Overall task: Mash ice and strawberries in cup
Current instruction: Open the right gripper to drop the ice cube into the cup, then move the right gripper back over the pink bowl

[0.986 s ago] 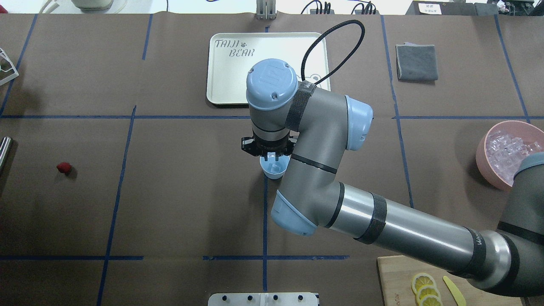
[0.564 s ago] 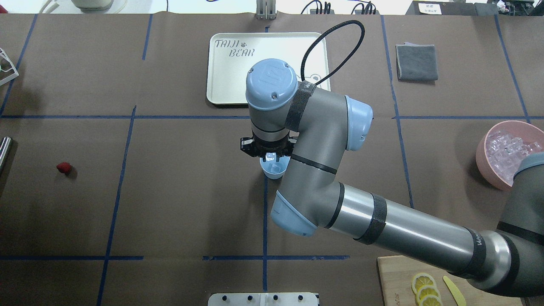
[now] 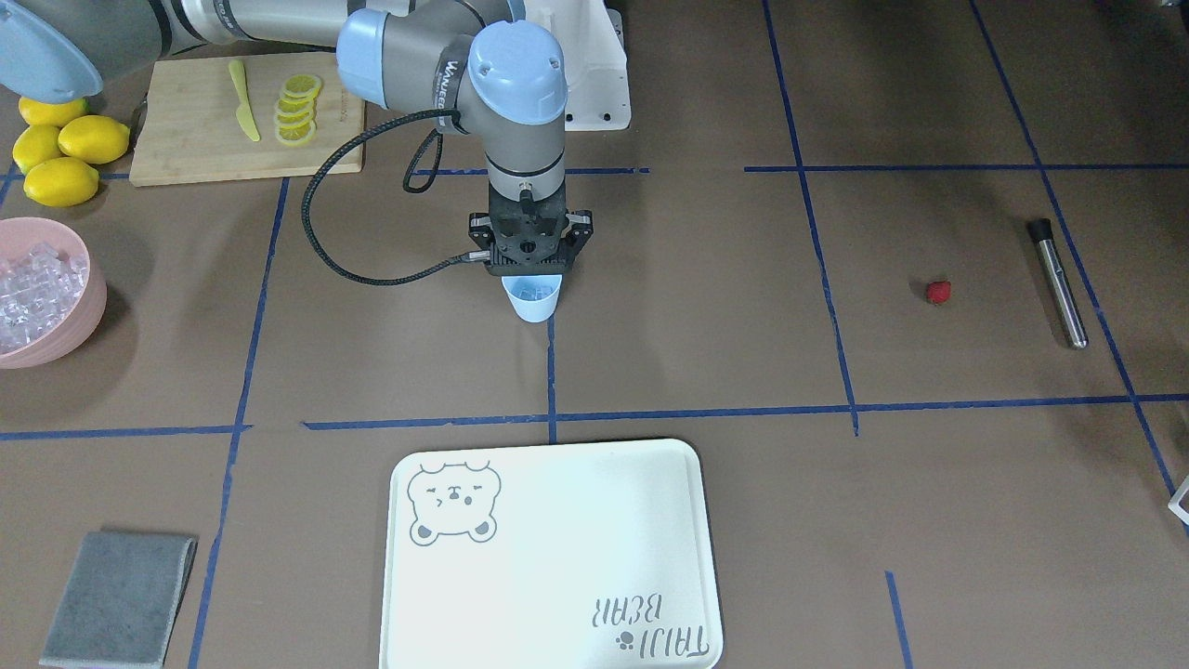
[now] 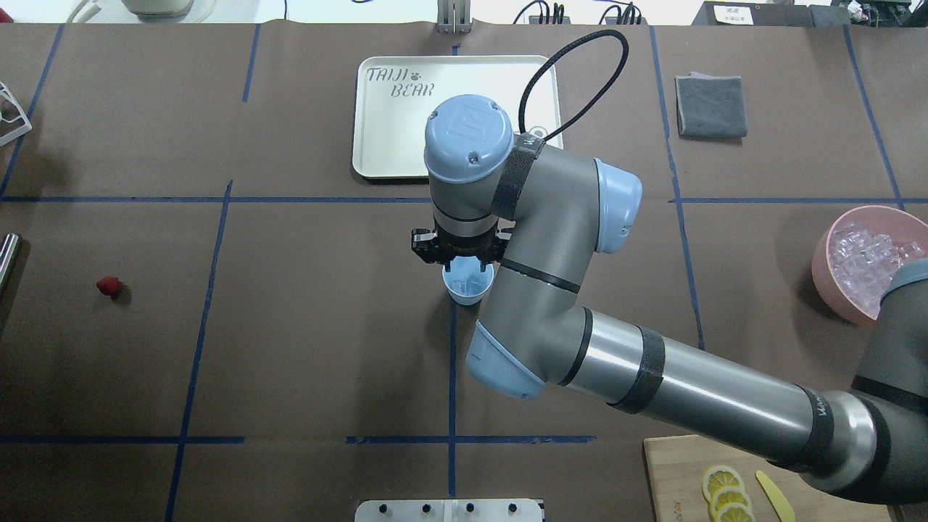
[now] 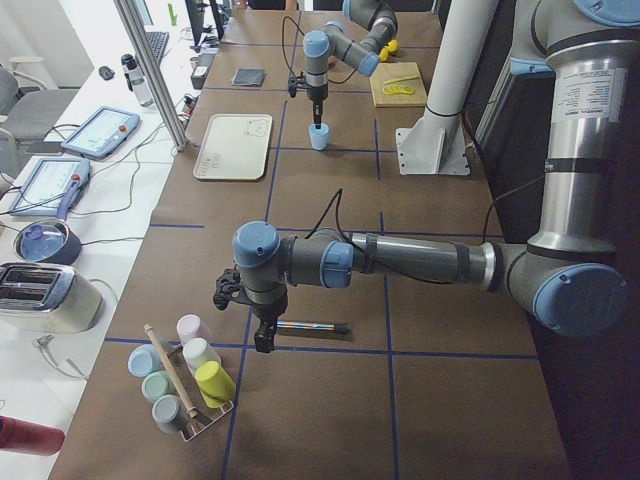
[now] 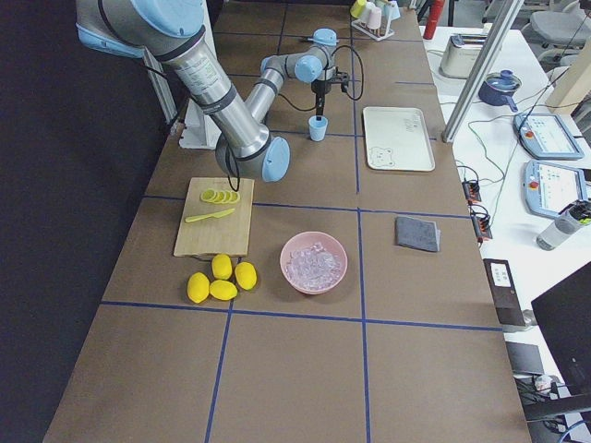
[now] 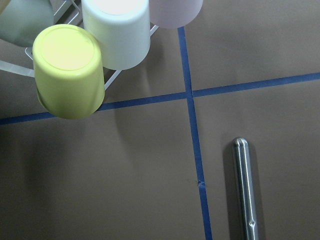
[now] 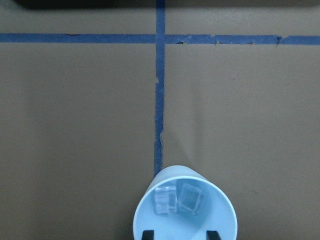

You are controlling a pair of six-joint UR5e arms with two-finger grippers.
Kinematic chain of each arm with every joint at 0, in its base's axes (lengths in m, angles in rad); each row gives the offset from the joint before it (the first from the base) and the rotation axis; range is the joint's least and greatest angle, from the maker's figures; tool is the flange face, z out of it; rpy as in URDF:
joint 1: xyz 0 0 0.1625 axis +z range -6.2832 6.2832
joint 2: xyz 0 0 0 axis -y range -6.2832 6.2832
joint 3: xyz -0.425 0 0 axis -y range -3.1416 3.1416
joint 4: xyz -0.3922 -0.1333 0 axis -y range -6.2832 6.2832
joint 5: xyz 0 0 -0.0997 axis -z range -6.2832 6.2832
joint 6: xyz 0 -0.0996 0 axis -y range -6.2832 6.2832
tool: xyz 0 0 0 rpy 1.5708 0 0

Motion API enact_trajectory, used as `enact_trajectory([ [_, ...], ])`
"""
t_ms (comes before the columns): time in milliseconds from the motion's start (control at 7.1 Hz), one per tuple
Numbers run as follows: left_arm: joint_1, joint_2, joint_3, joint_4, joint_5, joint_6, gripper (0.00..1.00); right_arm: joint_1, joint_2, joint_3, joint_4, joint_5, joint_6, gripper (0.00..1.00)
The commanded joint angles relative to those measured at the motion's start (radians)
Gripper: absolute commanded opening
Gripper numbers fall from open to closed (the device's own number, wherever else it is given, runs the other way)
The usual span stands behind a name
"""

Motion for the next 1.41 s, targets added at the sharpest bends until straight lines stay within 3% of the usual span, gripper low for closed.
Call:
enact_trajectory([
  [0, 0.0, 0.0, -0.006, 0.0, -0.001, -0.004, 1.0, 0.042, -0.04, 0.073, -0.001, 0.005, 0.001, 1.0],
  [282, 0.0, 0.0, -0.008, 0.0, -0.029, -0.009, 1.0, 0.145, -0.206, 0.273, -0.001, 0.019, -0.083, 1.0],
  [564, 0.0, 0.0, -0.026, 0.0, -0.029, -0.013, 1.0, 0.333, -0.42, 0.438, 0.002, 0.142, -0.309, 1.0],
  [845, 0.0, -0.001, -0.032, 0.0, -0.042, -0.013, 1.0, 0.529, -0.628, 0.461, 0.02, 0.259, -0.52, 1.0],
  [986, 0.0, -0.001, -0.037, 0.0, -0.053, -0.013, 1.0, 0.6, -0.757, 0.455, 0.084, 0.272, -0.648, 1.0],
  [1268, 0.0, 0.0, -0.046, 0.002, -0.066, -0.013, 1.0, 0.647, -0.914, 0.412, 0.253, 0.287, -0.702, 1.0],
])
